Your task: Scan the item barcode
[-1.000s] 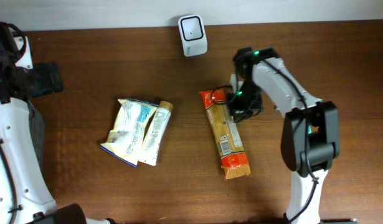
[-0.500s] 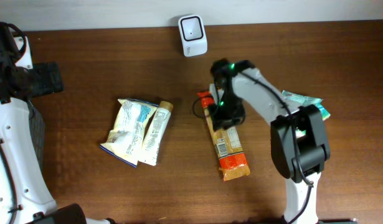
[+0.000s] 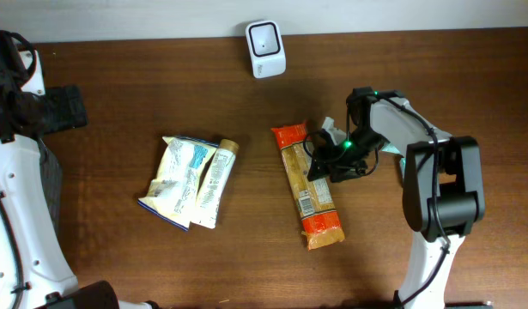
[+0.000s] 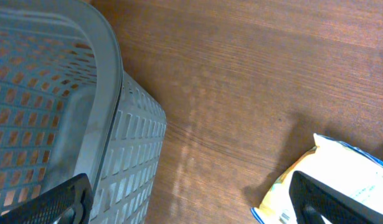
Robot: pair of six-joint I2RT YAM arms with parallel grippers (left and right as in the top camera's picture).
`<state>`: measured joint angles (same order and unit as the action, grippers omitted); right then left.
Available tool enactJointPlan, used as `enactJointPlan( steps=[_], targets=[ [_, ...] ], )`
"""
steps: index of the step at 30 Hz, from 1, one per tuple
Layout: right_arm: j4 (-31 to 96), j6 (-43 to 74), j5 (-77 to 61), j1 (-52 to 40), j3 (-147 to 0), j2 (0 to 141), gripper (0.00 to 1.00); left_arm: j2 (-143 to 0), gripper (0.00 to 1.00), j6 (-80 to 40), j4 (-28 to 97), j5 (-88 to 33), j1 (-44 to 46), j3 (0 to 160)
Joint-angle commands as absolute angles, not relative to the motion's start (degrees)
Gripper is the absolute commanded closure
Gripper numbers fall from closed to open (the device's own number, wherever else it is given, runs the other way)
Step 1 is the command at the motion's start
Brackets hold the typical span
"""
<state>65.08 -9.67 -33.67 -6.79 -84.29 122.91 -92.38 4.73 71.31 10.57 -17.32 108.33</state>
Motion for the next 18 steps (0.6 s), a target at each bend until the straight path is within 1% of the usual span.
enactJointPlan(
  steps=[1,4,7,8,9,10,13,14,15,17,18],
  targets=[
    [60.0,-11.3,-37.3,-7.2,-80.0,123.2,0.22,-91.7,0.01,4.8,71.3,10.8,-17.4,108.7],
    [57.1,-11.3,-38.0,-7.2,-77.3,123.2,0.23,-91.7,0.01,4.8,71.3,10.8,-17.4,108.7],
    [52.5,-9.1,-38.0,-8.2,-73.1,123.2,0.28,-91.7,0.01,4.8,71.3,10.8,-17.4,108.7],
    [51.6,-8.5,-38.0,-8.4,-72.4,123.2,0.32,-91.7,0.01,4.8,71.3,10.8,-17.4,108.7],
    [51.1,-8.5,-37.9,-8.6,-71.4,123.2,0.39,-91.7,0.01,4.8,71.3,10.8,-17.4,108.7],
    [51.0,-8.5,-37.7,-8.6,-71.0,123.2,0.42,-91.7,0.01,4.8,71.3,10.8,-17.4,108.7],
    [50.5,-8.5,-36.8,-8.6,-70.6,123.2,0.57,-91.7,0.01,4.8,71.3,10.8,-17.4,108.7],
    [50.3,-8.5,-36.8,-8.6,-70.6,123.2,0.63,-91.7,0.01,4.8,71.3,10.8,-17.4,108.7],
    [50.1,-8.5,-36.9,-8.7,-70.6,123.2,0.74,-91.7,0.01,4.8,71.3,10.8,-17.4,108.7],
    [50.1,-8.5,-36.9,-8.7,-70.7,123.2,0.89,-91.7,0.01,4.8,71.3,10.8,-17.4,108.7],
    [50.1,-8.5,-37.4,-8.7,-70.7,123.2,0.92,-91.7,0.01,4.8,71.3,10.8,-17.4,108.7]
  ],
)
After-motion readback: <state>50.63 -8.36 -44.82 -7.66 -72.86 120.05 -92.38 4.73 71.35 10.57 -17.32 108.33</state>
